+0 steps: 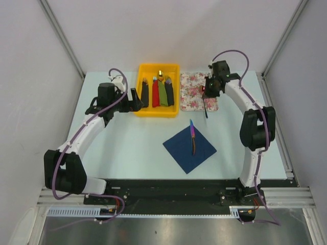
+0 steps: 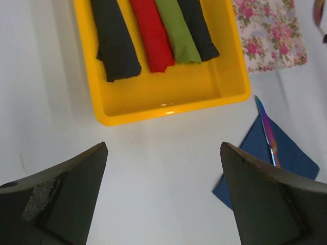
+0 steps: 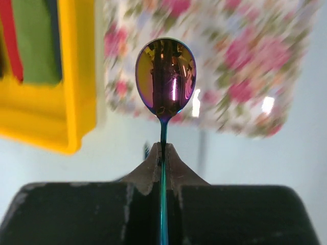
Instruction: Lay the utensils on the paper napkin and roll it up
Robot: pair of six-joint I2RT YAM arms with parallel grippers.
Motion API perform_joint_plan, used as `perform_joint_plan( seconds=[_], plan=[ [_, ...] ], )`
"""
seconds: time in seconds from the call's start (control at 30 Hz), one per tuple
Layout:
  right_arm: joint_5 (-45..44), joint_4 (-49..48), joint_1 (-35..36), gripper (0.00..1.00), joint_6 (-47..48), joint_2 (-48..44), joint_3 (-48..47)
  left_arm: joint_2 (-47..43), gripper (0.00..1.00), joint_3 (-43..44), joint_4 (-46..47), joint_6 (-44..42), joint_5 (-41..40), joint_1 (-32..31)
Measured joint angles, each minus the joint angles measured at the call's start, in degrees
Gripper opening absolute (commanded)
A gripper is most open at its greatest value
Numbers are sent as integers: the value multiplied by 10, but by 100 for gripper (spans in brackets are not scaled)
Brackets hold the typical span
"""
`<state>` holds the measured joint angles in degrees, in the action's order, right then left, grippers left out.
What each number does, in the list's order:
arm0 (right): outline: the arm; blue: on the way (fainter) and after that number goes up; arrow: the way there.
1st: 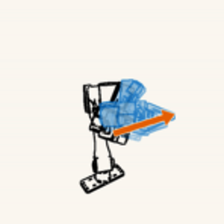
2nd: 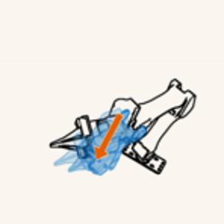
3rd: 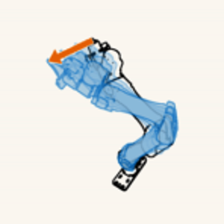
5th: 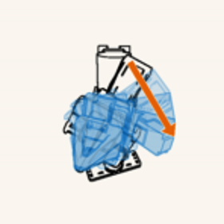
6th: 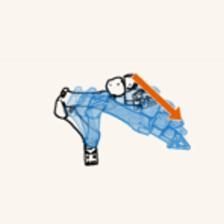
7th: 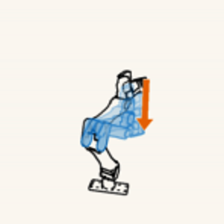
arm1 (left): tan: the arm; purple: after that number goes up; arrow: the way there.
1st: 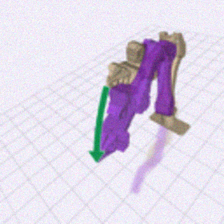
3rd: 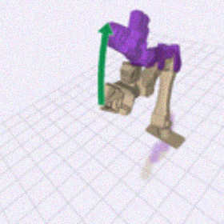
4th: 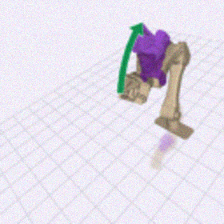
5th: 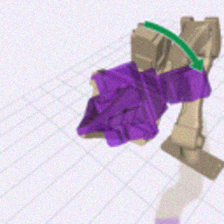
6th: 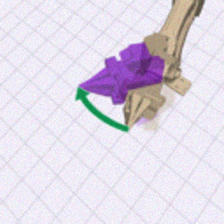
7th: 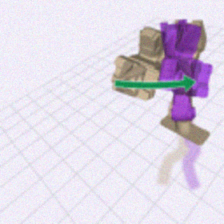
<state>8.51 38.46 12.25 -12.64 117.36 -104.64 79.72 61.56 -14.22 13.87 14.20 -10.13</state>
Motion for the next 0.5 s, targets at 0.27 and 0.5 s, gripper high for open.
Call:
perform_joint_plan(
  seconds=[0.27,0.5],
  plan=[
    [12,-47,122,0,-83,-165,247,-52,95,-81,-2,12,61,-8],
    [-25,-112,209,0,-146,-208,358,-99,95,-137,-1,28,67,-33]
  ],
)
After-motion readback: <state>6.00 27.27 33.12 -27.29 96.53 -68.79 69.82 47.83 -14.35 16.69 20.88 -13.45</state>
